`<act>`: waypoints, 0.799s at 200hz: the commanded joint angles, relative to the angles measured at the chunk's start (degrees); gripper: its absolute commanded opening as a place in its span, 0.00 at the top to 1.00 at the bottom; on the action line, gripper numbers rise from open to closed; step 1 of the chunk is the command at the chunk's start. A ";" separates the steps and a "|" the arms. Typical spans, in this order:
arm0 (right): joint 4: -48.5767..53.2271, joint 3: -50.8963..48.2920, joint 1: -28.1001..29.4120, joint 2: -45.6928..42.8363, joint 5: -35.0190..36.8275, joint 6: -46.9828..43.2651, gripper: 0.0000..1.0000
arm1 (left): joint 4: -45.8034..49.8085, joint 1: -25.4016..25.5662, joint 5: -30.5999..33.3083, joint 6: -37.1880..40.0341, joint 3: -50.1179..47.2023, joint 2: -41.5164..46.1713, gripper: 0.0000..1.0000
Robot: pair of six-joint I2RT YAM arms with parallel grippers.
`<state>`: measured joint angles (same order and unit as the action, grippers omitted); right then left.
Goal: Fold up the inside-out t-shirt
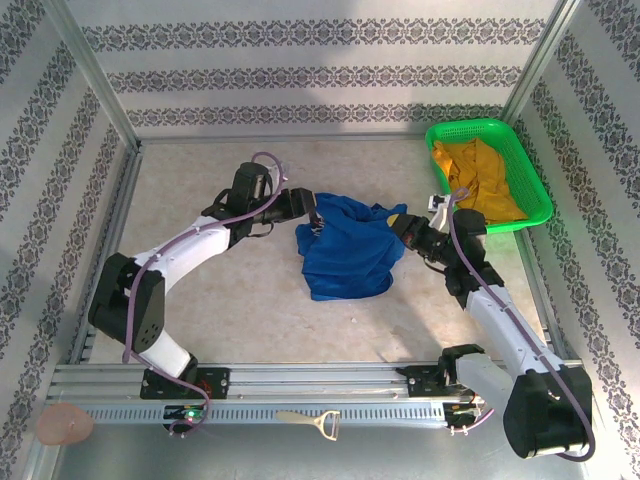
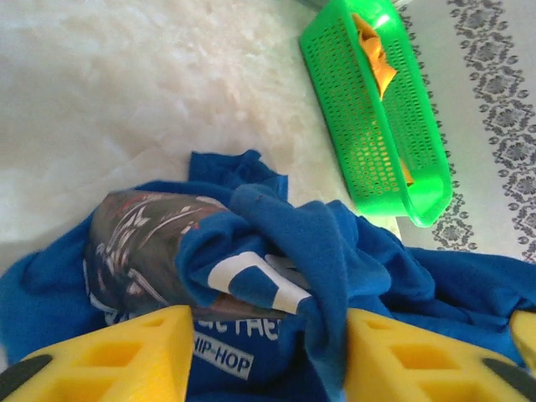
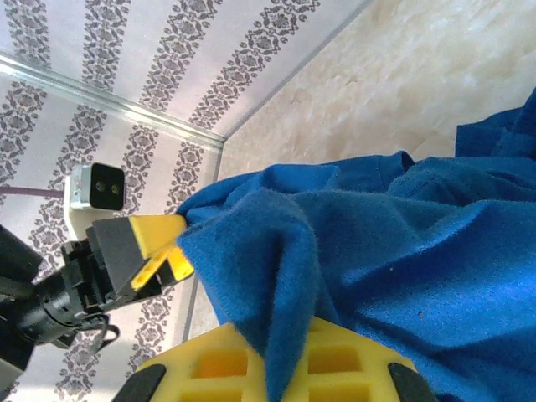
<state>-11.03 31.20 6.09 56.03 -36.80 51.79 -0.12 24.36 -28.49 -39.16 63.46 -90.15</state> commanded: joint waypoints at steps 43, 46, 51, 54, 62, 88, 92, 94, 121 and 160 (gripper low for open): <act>1.71 1.82 1.88 0.07 -5.18 -4.65 1.00 | 16.32 6.09 1.19 17.50 14.07 -1.16 0.41; 1.97 1.91 2.10 0.01 -5.00 -4.56 1.00 | 17.23 6.50 1.53 18.31 15.11 -1.93 0.40; 2.41 2.09 2.40 -0.07 -4.60 -4.42 1.00 | 18.84 7.08 1.79 19.84 16.95 -3.12 0.40; 2.67 2.18 2.55 -0.17 -4.37 -4.28 1.00 | 19.74 7.43 1.84 20.76 18.00 -3.86 0.40; 3.29 2.52 2.99 -0.33 -4.09 -4.18 1.00 | 22.25 8.24 2.44 23.02 20.74 -6.05 0.39; 5.94 3.75 4.51 -0.44 -2.19 -5.24 1.00 | 28.99 10.01 3.23 30.15 28.96 -12.87 0.39; 6.23 3.84 4.72 -0.40 -1.73 -5.42 1.00 | 30.29 10.29 3.60 31.83 30.13 -13.91 0.38; 6.33 3.86 4.83 -0.33 -1.64 -5.50 1.00 | 30.97 10.43 3.77 32.62 30.73 -14.40 0.38; 6.61 4.22 5.64 -0.29 0.45 -5.76 1.00 | 39.51 11.93 6.02 40.72 37.24 -20.42 0.36; 6.81 4.31 6.37 -0.55 3.44 -5.48 1.00 | 39.35 12.12 2.18 43.63 34.61 -22.03 0.33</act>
<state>-4.43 33.76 11.57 56.07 -36.03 47.53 35.42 36.01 -24.14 -1.41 98.96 -113.06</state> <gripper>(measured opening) 0.063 0.661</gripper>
